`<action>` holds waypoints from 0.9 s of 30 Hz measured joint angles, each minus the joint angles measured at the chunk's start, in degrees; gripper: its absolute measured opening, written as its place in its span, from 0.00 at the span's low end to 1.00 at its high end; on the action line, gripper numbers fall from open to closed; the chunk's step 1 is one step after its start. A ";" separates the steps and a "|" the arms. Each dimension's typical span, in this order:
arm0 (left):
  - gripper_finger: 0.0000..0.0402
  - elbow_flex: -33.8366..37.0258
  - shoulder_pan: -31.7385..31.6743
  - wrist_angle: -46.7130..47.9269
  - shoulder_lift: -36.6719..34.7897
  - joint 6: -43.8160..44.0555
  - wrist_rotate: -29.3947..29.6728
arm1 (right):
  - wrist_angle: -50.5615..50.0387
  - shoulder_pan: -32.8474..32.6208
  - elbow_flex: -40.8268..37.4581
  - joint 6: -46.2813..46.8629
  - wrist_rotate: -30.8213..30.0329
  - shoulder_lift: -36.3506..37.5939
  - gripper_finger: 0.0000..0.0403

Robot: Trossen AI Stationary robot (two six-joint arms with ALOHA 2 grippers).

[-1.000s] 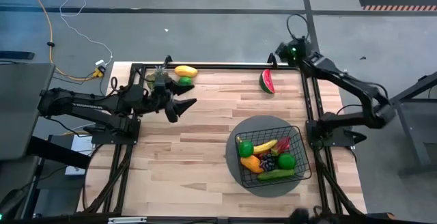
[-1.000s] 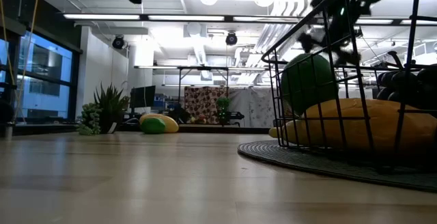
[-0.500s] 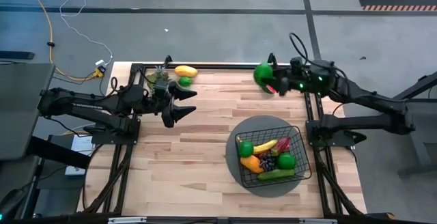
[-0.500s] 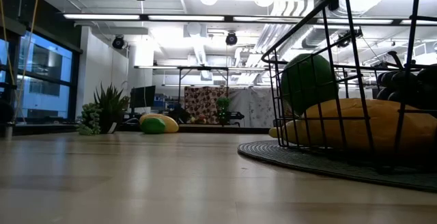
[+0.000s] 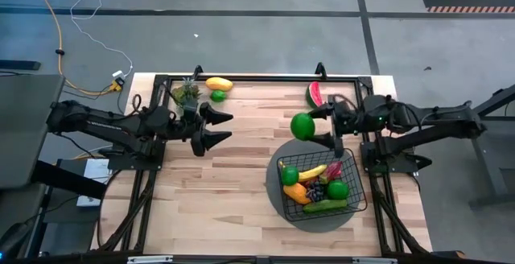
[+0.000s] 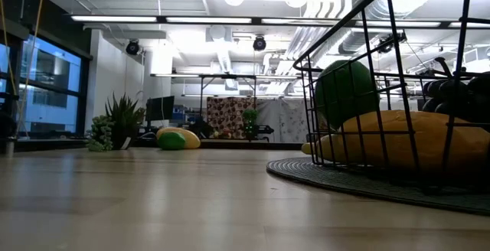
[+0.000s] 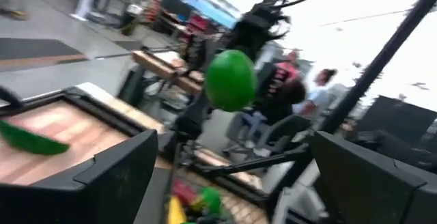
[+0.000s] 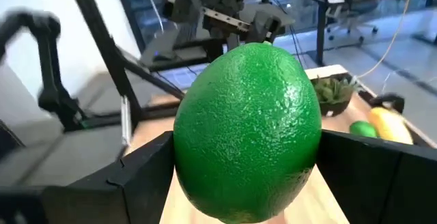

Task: Build produce basket
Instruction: Put the green lime into the black basket

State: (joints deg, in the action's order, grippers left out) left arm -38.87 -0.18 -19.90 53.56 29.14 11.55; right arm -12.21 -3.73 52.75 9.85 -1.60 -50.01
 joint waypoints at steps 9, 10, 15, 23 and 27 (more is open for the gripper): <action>0.94 0.00 5.95 -3.40 4.65 -7.75 9.40 | 0.33 -0.91 0.00 -2.41 -2.42 -1.41 0.75; 0.94 0.00 5.98 -4.00 4.88 -8.20 9.53 | 0.37 -0.91 0.00 -2.41 -2.42 -1.39 0.75; 0.94 0.00 5.81 -5.83 5.05 -8.78 9.67 | 0.35 -0.89 0.00 -2.33 -2.39 -1.37 0.75; 0.94 0.00 5.79 -6.84 5.05 -8.78 9.67 | 1.56 -1.16 0.00 -0.06 -2.38 -1.37 0.75; 0.94 0.00 5.79 -6.86 5.05 -8.78 9.67 | -2.37 -2.96 0.97 5.04 -2.25 -1.65 0.75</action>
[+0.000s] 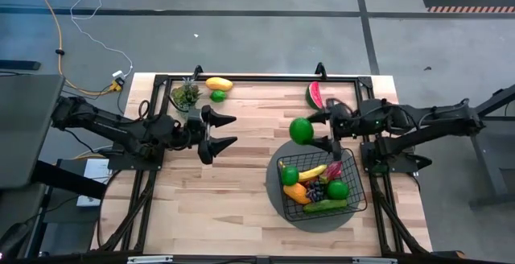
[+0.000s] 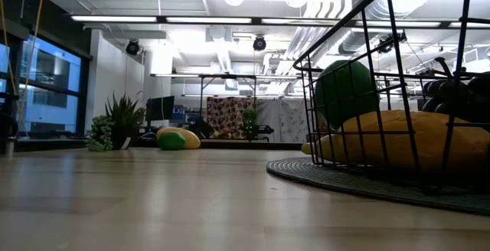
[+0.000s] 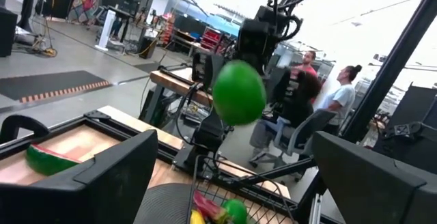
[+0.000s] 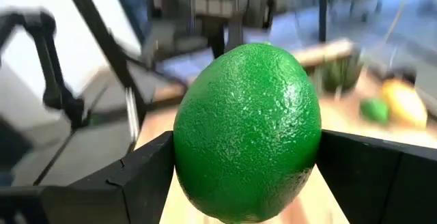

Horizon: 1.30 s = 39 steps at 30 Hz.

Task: Build produce basket
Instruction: Put the green lime into the black basket

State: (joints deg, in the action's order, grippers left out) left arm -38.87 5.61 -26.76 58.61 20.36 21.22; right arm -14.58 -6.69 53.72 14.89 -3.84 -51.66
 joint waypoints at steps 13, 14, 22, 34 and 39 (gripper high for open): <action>0.94 0.00 -0.23 -0.07 0.00 -0.02 -0.01 | -32.04 -13.49 1.44 17.85 0.06 -3.36 0.75; 0.94 0.00 -0.41 -0.07 0.00 -0.02 -0.01 | -32.14 -14.65 0.82 17.88 0.05 -3.99 0.75; 0.94 0.00 -2.23 0.02 0.00 -0.02 -0.03 | -32.59 -20.32 -0.23 11.93 -4.71 -12.98 0.75; 0.94 0.00 -2.97 0.07 0.00 0.44 -1.49 | -31.51 -20.34 -0.23 13.53 -7.82 -22.34 0.75; 0.94 0.00 -2.97 0.07 0.00 0.44 -1.49 | -31.46 -20.31 -0.23 14.10 -8.54 -23.85 0.75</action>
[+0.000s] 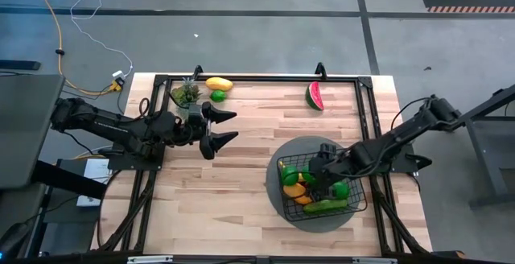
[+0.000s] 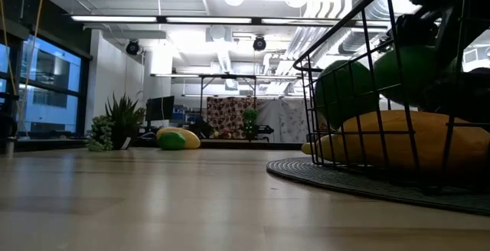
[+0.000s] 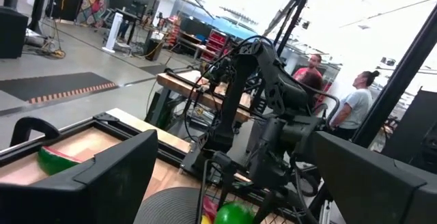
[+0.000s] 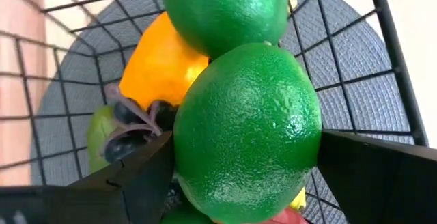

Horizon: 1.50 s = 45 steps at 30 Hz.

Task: Build produce basket
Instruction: Put the green lime into the black basket

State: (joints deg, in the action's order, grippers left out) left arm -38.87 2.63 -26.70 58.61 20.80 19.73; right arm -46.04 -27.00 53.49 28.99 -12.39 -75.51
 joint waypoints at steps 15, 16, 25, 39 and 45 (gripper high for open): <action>0.94 0.00 0.02 -0.11 0.00 0.20 -0.02 | 1.64 0.00 -0.01 8.20 -3.54 -1.83 0.75; 0.94 0.00 0.02 -0.11 0.00 0.20 -0.02 | 1.79 0.00 -0.02 8.38 -3.56 -1.83 0.75; 0.94 0.00 0.02 -0.13 0.00 0.20 -0.02 | 1.81 0.00 -0.02 8.16 -3.56 -1.83 0.75; 0.94 0.00 0.02 -0.13 0.00 0.20 -0.02 | 1.79 0.00 -0.01 8.09 -3.97 -1.81 0.95; 0.94 0.00 0.02 -0.13 0.00 0.20 -0.02 | 1.77 0.00 0.00 8.48 -3.36 -1.81 0.99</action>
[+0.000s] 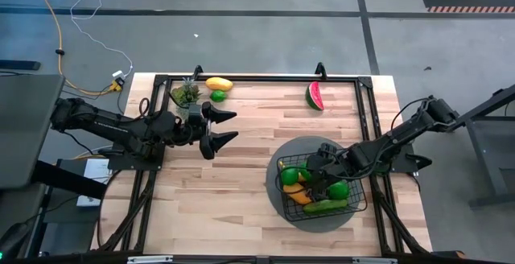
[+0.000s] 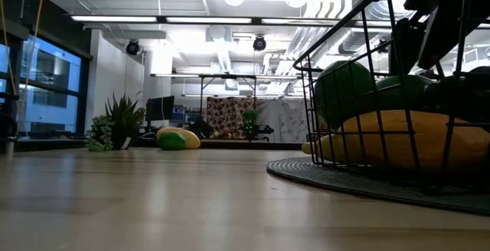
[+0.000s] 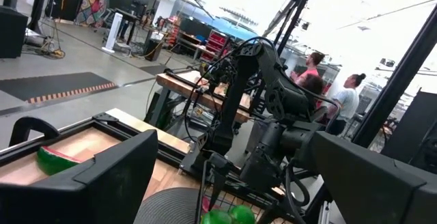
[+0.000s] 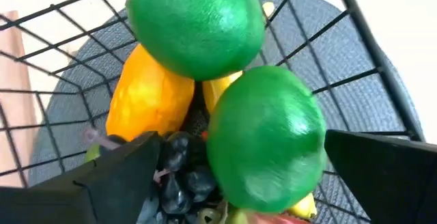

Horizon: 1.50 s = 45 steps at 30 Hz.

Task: Build produce basket
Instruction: Put the green lime into the black basket

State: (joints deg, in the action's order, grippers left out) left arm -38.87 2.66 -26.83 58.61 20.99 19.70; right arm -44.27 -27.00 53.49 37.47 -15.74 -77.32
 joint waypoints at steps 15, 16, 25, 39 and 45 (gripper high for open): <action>0.94 0.00 0.00 -0.02 0.00 1.15 0.26 | -14.99 0.81 15.60 -11.36 1.20 6.68 0.99; 0.94 0.00 0.00 -0.06 0.00 1.31 0.26 | -17.61 1.02 16.75 -10.32 -2.63 8.30 0.99; 0.94 0.00 0.00 -0.04 0.00 1.31 0.44 | -20.38 3.41 8.42 0.97 -12.72 32.87 0.99; 0.94 0.00 0.00 -0.04 0.00 1.07 0.75 | 42.18 7.68 -28.05 -22.09 -13.54 55.16 0.99; 0.94 0.00 0.00 -0.04 0.00 0.00 2.60 | 46.36 16.33 -26.37 -26.21 -1.55 50.58 0.99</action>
State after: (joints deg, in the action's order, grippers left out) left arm -38.87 2.65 -26.87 58.61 20.99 22.31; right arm 2.09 -10.68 27.12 11.27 -17.29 -26.74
